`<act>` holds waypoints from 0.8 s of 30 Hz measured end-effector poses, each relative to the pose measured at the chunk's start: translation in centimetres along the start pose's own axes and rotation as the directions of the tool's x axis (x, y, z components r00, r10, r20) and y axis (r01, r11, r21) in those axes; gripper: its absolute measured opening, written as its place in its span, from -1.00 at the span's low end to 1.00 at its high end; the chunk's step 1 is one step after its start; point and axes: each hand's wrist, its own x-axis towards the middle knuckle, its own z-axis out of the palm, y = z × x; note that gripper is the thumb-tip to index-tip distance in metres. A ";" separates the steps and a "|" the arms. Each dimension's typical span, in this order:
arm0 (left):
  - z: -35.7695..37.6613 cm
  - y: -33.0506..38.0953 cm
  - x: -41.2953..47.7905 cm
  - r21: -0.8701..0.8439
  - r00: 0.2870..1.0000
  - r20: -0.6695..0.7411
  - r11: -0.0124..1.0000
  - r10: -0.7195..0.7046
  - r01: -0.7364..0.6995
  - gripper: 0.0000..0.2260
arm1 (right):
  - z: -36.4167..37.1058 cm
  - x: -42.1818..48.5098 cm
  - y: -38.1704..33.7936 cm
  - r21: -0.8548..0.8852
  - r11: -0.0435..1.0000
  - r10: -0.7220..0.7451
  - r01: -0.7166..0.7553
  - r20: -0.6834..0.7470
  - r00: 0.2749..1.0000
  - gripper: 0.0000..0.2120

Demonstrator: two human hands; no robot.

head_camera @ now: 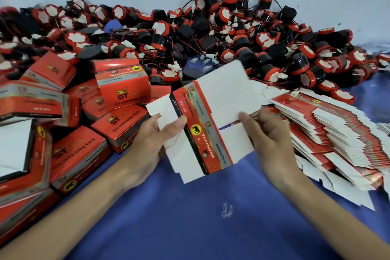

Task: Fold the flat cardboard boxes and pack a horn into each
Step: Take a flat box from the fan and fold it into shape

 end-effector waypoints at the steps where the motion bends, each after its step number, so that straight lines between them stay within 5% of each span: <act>1: 0.1 0.1 -0.1 0.034 0.999 -0.037 0.999 -0.002 0.003 -0.70 | 0.2 0.0 0.3 0.053 0.996 0.077 -0.078 0.024 0.997 -0.83; 3: 0.0 0.1 -0.2 0.142 0.994 -0.107 0.990 0.012 0.003 -0.73 | 0.2 0.1 0.4 0.112 0.990 0.086 -0.086 0.010 0.996 -0.88; 6: 0.3 0.2 -0.2 0.363 0.989 -0.131 0.932 0.074 -0.021 -0.87 | -0.8 0.6 0.7 -0.260 0.927 -0.287 0.269 -0.031 0.958 -0.43; 8: 0.6 0.1 -0.6 0.365 0.999 -0.048 0.931 0.009 0.009 -0.90 | -0.7 0.4 0.7 -0.539 0.702 -0.401 0.466 0.242 0.884 -0.19; 11: 0.6 0.1 -1.2 0.181 0.971 0.170 0.974 -0.166 0.135 -0.94 | 0.2 -0.4 1.3 -0.634 0.531 -0.137 0.562 0.590 0.795 0.12; 17: -0.6 0.7 -1.5 -0.048 0.860 0.420 0.940 -0.288 0.338 -0.49 | 0.0 -0.4 0.4 -0.560 0.779 0.119 0.283 0.575 0.810 -0.06; 21: -0.8 0.9 -1.6 -0.121 0.774 0.590 0.923 -0.229 0.366 -0.70 | 0.4 -0.7 -0.6 -0.441 0.887 0.158 0.134 0.563 0.811 -0.22; 24: -0.9 0.8 -1.5 -0.128 0.691 0.692 0.907 -0.208 0.401 -0.72 | 0.5 -0.8 -0.7 -0.357 0.932 0.151 0.059 0.533 0.833 -0.14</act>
